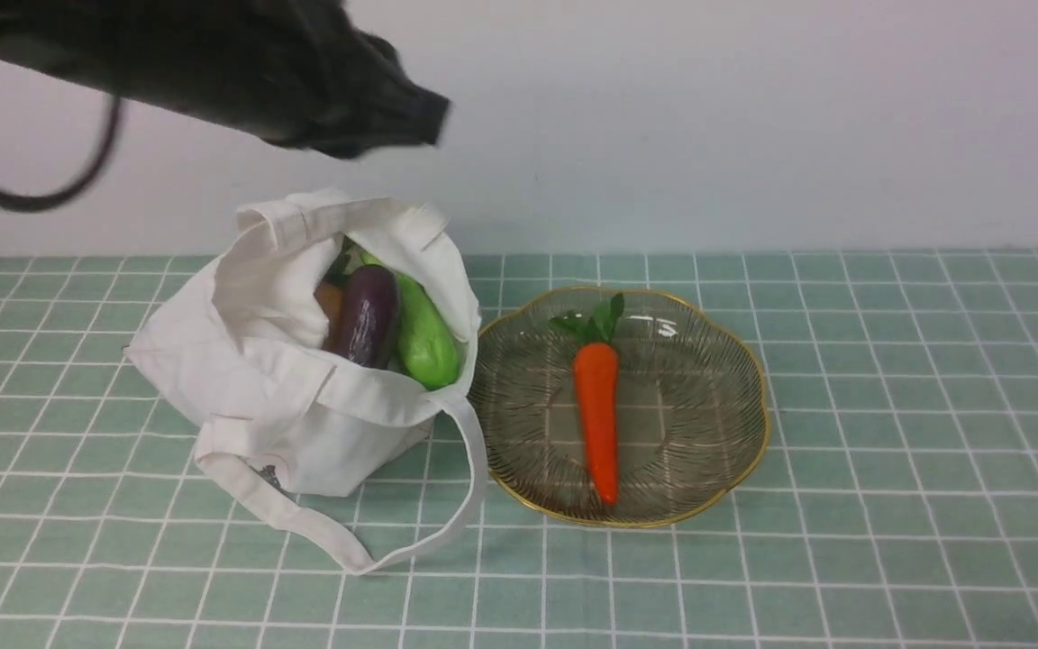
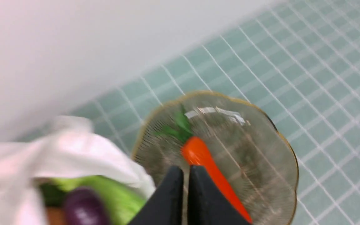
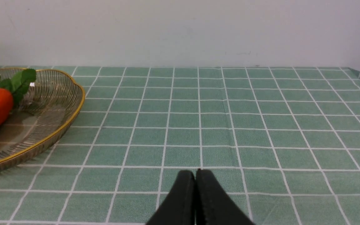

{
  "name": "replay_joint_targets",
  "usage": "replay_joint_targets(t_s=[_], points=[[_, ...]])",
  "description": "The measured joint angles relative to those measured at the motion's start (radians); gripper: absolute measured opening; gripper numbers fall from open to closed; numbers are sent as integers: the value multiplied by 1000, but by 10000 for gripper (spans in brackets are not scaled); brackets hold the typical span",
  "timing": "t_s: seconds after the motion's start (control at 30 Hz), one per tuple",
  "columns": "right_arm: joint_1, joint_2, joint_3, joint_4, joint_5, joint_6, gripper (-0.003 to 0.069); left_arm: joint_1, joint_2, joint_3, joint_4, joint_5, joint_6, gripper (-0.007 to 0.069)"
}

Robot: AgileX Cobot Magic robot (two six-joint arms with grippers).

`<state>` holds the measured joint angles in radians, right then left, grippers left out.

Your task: Take vegetables from cloth bag on blue coffee tablecloth place on plate.

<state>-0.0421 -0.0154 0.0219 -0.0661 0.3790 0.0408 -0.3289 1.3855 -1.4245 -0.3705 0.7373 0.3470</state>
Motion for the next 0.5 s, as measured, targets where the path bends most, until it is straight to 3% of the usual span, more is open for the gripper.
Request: replay_joint_targets(t_s=[0.27,0.5], points=[[0,0,0,0,0,0,-10,16,-470,448,-6,-272,-18,-8],[0,0,0,0,0,0,-10,16,-971,869,-103,-539,-33,-8]])
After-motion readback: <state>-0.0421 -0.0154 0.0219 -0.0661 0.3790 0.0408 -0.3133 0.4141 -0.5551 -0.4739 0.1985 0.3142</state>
